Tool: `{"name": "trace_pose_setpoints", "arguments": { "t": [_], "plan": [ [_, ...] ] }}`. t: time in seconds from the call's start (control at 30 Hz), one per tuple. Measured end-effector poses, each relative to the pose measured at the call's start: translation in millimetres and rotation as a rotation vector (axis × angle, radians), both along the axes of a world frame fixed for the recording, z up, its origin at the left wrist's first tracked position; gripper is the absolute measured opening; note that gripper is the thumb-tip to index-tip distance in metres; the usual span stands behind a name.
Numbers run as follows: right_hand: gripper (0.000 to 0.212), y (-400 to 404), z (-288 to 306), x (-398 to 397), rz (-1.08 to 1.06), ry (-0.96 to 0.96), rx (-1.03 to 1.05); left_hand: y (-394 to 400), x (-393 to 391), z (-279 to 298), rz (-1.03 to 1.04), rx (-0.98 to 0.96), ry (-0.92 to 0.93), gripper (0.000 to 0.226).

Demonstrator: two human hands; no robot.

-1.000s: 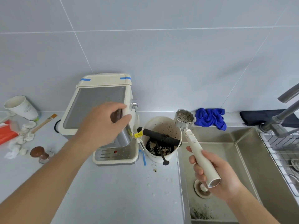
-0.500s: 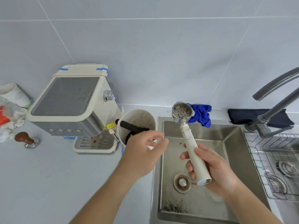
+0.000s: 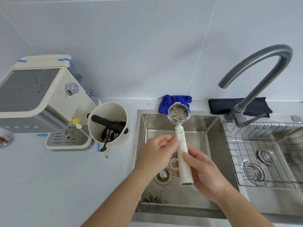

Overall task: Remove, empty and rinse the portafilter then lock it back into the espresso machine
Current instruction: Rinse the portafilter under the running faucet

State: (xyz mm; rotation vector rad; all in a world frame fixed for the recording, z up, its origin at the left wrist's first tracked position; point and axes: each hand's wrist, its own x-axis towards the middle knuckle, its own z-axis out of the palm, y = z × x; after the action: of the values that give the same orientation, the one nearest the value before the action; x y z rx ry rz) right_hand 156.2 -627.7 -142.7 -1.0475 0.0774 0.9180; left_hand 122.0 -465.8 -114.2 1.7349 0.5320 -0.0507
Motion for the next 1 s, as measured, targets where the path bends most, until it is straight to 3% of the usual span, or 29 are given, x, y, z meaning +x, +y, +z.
{"name": "trace_pose_setpoints", "arguments": {
  "t": [0.13, 0.4, 0.6, 1.0],
  "plan": [
    [0.042, -8, -7, 4, -0.010, -0.010, -0.021, -17, 15, -8, 0.021, -0.050, 0.012, 0.025],
    [0.036, -24, -20, 17, -0.024, -0.026, -0.078, -40, 41, -24, 0.089, -0.150, 0.082, 0.010],
    [0.027, -40, -30, 32, -0.059, -0.165, -0.228, -52, 55, -36, 0.112, -0.190, 0.109, 0.008],
    [0.018, -122, -61, 105, -0.512, -0.173, -0.442, -62, 89, -49, 0.098, -0.200, 0.153, 0.017]
  ]
}}
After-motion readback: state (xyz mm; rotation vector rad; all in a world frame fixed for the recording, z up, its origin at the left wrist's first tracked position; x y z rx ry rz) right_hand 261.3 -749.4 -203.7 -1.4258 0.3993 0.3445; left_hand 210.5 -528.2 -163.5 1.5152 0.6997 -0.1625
